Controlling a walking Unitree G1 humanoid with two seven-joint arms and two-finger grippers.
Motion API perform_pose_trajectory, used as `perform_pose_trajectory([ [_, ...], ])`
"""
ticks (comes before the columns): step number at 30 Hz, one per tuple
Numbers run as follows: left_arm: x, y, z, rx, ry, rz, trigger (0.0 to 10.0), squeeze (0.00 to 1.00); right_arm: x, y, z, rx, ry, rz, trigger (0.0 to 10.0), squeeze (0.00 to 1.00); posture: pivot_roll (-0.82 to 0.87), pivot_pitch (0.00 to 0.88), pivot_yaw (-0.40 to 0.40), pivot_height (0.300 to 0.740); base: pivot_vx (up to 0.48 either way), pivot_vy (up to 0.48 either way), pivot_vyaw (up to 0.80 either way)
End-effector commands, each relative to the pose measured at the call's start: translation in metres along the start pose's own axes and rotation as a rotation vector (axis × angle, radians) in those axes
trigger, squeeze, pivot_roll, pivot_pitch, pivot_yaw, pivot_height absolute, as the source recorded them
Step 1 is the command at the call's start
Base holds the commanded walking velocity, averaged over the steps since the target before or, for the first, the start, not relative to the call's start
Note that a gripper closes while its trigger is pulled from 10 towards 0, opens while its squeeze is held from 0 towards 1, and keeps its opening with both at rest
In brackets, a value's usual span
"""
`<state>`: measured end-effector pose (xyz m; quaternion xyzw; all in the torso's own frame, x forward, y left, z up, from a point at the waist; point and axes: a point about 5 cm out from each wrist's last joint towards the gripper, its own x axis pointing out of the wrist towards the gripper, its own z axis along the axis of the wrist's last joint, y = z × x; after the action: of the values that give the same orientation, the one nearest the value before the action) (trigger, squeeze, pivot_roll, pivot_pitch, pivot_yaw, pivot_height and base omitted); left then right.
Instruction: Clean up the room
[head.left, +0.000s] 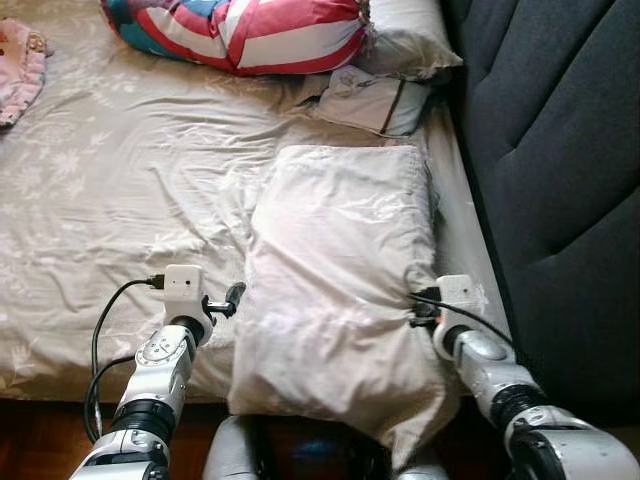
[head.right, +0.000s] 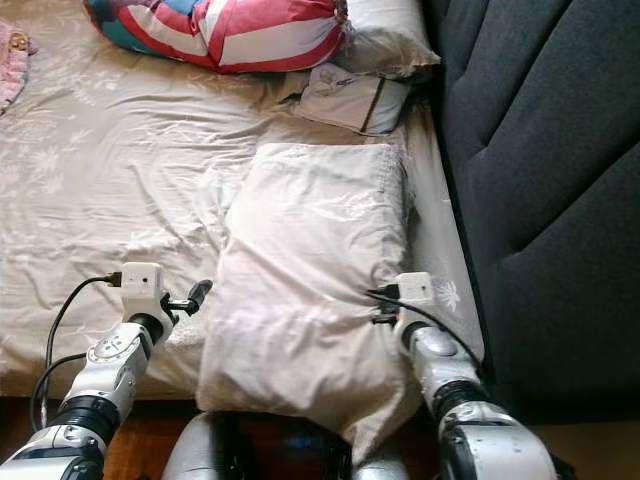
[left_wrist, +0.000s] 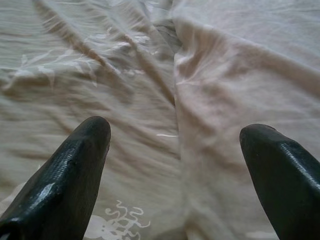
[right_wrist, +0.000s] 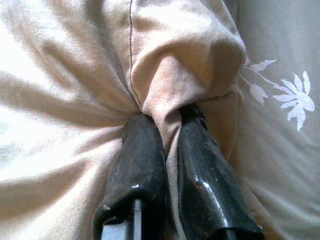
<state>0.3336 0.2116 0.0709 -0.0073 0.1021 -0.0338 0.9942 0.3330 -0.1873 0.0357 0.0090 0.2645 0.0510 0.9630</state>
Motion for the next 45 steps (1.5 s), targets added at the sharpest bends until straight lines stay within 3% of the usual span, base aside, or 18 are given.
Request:
perform_pose_trajectory([
  [1,-0.002,-0.004,-0.013,-0.042,0.060,-0.020,10.0,0.00,-0.003,-0.013,0.008,-0.007,-0.055,-0.048,0.0,0.00,-0.13,0.241,-0.054,0.653,0.000,0.000,0.00],
  [3,-0.003,-0.015,-0.024,-0.114,0.117,-0.101,10.0,0.00,-0.002,0.007,-0.017,-0.001,0.018,0.028,0.0,0.00,-0.12,0.245,-0.054,0.653,0.000,0.000,0.00],
  [6,-0.003,-0.019,-0.026,-0.126,0.130,-0.127,10.0,0.00,-0.002,0.013,-0.023,0.001,0.035,0.049,0.4,0.00,-0.12,0.249,-0.054,0.653,0.000,0.000,0.00],
  [7,-0.003,-0.023,-0.028,-0.132,0.137,-0.153,10.0,0.00,-0.003,0.016,-0.027,-0.002,0.046,0.050,6.4,0.00,-0.12,0.253,-0.055,0.653,0.000,0.000,0.00],
  [8,-0.003,-0.033,-0.030,-0.134,0.155,-0.218,10.0,0.00,-0.003,0.022,-0.037,0.003,0.075,0.060,10.0,0.00,-0.13,0.258,-0.056,0.653,0.000,0.000,0.00],
  [17,-0.003,-0.049,-0.042,-0.099,0.206,-0.252,10.0,0.00,-0.007,0.027,-0.051,0.009,0.098,0.085,10.0,0.00,-0.17,0.290,-0.077,0.653,0.000,0.000,0.00],
  [27,0.003,-0.037,-0.036,-0.051,0.174,-0.055,10.0,0.00,-0.010,0.024,-0.051,0.006,0.075,0.093,10.0,0.00,-0.20,0.327,-0.099,0.653,0.000,0.000,0.00],
  [31,0.002,-0.030,-0.036,-0.058,0.163,-0.014,10.0,0.00,-0.011,0.026,-0.055,0.006,0.079,0.102,10.0,0.00,-0.21,0.335,-0.104,0.653,0.000,0.000,0.00],
  [35,-0.006,-0.028,-0.053,-0.081,0.237,0.011,10.0,0.00,-0.014,0.028,-0.062,0.007,0.091,0.110,10.0,0.00,-0.23,0.352,-0.111,0.653,0.000,0.000,0.00],
  [45,-0.013,-0.038,-0.069,-0.158,0.299,-0.032,10.0,0.00,-0.019,0.022,-0.067,0.005,0.088,0.106,10.0,0.00,-0.26,0.375,-0.123,0.653,0.000,0.000,0.00],
])
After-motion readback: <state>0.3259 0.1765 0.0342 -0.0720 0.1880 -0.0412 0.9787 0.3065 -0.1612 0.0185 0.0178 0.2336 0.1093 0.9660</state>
